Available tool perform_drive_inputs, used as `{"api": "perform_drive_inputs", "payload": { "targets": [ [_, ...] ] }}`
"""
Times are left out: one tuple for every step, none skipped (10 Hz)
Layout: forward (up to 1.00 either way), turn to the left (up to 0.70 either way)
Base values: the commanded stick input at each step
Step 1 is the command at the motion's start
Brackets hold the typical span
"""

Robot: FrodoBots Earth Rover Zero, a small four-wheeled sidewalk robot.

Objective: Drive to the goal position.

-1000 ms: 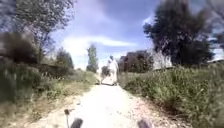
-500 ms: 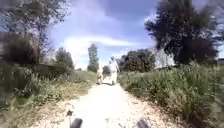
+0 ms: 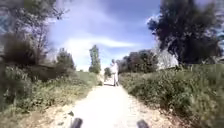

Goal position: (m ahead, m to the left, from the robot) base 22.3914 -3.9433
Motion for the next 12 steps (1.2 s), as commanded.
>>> {"api": "perform_drive_inputs", "payload": {
  "targets": [
    [0.70,0.00],
    [0.70,0.00],
    [0.70,0.00],
    [0.70,0.00],
    [0.70,0.00],
    [0.70,0.00],
    [0.70,0.00],
    [0.70,0.00],
    [0.70,0.00],
    [0.70,0.00],
    [0.70,0.00],
    [0.70,0.00]
  ]
}}
